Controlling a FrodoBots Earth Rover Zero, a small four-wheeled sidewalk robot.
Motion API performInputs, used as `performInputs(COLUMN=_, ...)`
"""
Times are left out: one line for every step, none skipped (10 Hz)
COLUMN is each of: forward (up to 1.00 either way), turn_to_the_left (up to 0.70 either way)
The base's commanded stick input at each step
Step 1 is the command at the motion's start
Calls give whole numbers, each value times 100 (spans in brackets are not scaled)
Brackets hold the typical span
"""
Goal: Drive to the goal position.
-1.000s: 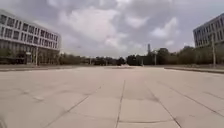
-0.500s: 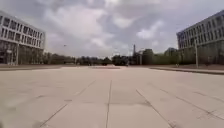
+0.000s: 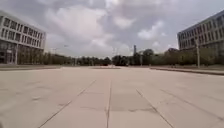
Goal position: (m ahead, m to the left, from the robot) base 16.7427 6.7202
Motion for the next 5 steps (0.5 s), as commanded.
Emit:
performInputs(forward=50, turn_to_the_left=-2)
performInputs(forward=50, turn_to_the_left=-2)
performInputs(forward=50, turn_to_the_left=-2)
performInputs(forward=50, turn_to_the_left=-2)
performInputs(forward=50, turn_to_the_left=-2)
